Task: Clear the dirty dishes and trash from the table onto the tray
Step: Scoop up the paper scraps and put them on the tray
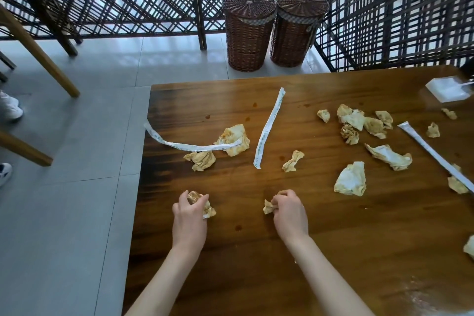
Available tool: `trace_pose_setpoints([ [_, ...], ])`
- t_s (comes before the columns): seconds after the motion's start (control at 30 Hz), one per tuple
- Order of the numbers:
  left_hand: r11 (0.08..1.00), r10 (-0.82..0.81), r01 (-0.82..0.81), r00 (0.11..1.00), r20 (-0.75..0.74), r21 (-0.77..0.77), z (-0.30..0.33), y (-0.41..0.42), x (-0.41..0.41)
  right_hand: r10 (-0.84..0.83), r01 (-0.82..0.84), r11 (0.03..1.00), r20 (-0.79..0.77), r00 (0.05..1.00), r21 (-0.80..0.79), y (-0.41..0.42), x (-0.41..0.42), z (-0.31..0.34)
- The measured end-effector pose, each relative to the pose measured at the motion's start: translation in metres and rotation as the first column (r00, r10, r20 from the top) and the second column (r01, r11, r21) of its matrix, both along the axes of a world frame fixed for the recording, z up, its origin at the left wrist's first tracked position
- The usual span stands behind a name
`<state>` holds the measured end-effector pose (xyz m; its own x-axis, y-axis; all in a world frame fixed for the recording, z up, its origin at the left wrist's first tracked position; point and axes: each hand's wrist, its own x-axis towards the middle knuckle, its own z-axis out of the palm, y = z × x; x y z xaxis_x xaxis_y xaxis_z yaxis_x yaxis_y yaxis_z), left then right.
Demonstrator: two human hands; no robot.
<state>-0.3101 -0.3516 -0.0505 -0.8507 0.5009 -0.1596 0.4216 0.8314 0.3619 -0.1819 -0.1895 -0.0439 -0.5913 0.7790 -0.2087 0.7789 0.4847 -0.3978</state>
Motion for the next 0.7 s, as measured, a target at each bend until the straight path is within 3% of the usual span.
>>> trace_pose_setpoints([
  [0.23, 0.981, 0.015, -0.012, 1.000, -0.015, 0.194, 0.006, 0.036, -0.003, -0.041, 0.058, 0.991, -0.134, 0.990, 0.120, 0.047, 0.019, 0.019],
  [0.4, 0.947, 0.112, -0.098, 0.993, -0.029, 0.306, 0.009, 0.090, -0.008, -0.166, 0.176, 0.970, -0.072, 0.983, 0.169, 0.105, 0.048, 0.020],
  [0.57, 0.946, 0.152, -0.133, 0.987, -0.044, 0.295, 0.006, 0.133, -0.012, -0.192, 0.183, 0.970, 0.045, 0.980, 0.160, 0.150, 0.071, 0.012],
  [0.7, 0.953, 0.205, -0.190, 0.978, -0.045, 0.235, 0.003, 0.153, -0.026, -0.210, 0.205, 0.978, 0.148, 0.966, 0.045, 0.173, 0.079, 0.006],
])
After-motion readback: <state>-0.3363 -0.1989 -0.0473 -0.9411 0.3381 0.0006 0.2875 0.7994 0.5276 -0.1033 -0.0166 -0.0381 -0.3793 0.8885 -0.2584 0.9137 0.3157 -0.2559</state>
